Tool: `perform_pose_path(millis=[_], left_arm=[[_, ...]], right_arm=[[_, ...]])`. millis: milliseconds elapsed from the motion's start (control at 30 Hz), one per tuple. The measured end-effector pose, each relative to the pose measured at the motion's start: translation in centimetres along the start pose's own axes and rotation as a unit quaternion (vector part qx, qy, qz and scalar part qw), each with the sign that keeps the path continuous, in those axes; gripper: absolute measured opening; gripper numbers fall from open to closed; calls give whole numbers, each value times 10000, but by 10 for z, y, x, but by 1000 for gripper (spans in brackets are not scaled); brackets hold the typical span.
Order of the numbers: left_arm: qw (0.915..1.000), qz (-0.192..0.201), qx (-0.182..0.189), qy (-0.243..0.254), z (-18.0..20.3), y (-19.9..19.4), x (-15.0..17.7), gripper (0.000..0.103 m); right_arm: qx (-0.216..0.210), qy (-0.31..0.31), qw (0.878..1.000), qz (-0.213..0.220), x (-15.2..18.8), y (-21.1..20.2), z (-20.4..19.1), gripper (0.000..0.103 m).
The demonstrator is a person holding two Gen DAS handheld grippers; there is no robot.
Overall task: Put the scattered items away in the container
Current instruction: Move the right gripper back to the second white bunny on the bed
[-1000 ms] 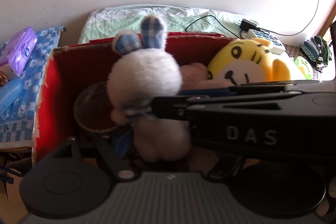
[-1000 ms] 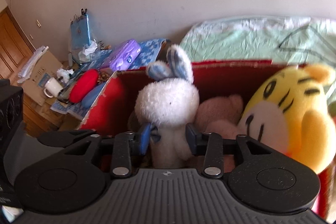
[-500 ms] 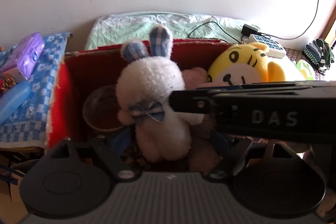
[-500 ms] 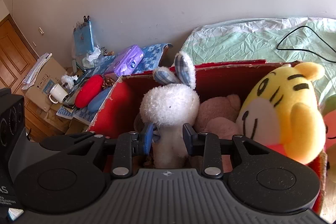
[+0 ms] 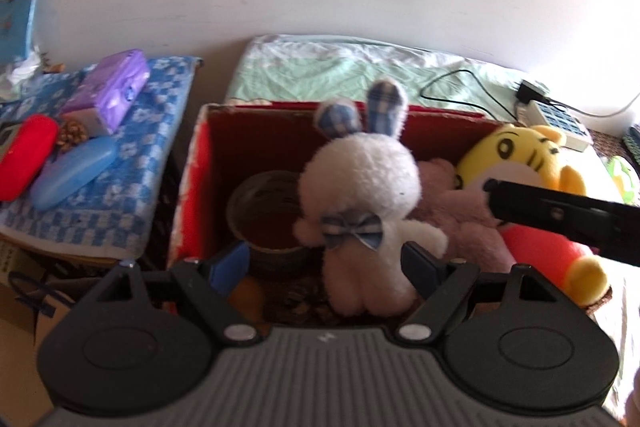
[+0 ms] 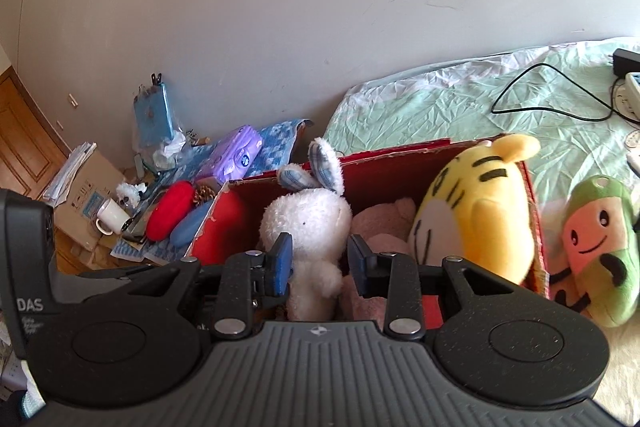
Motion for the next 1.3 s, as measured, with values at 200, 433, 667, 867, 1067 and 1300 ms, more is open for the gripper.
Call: perform_pose_path(millis=[200, 433, 667, 867, 1067, 1300], left_arm=[[9982, 397, -459, 36, -3, -14, -10, 92], [9978, 330, -566, -90, 5, -11, -17, 93], [9957, 132, -915, -32, 21, -9, -17, 95], [9927, 18, -1201, -129, 32, -10, -16, 95], [9892, -3, -1464, -107, 46, -16, -16, 95], [9900, 337, -1367, -21, 75, -35, -27, 95]], right_arm=[[198, -78, 9997, 126, 0, -10, 4, 35], [223, -227, 9994, 169, 0, -20, 5, 35], [112, -235, 9995, 182, -1, -27, 11, 34], [-64, -205, 9997, 65, -3, -29, 21, 35], [-322, -210, 9993, 4, -8, -39, 27, 35], [-536, 90, 9985, 93, -14, -60, 50, 35]])
Point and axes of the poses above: each gripper's, at about its wrist camera, not at the fingertips, and y roughly the way its jaws point, z to its right, x to its underside, the point moved 7 cm from there along y, roughly the way its jaws point, and after that the axes turned 11 degrees about z, right-handed, at the moved point
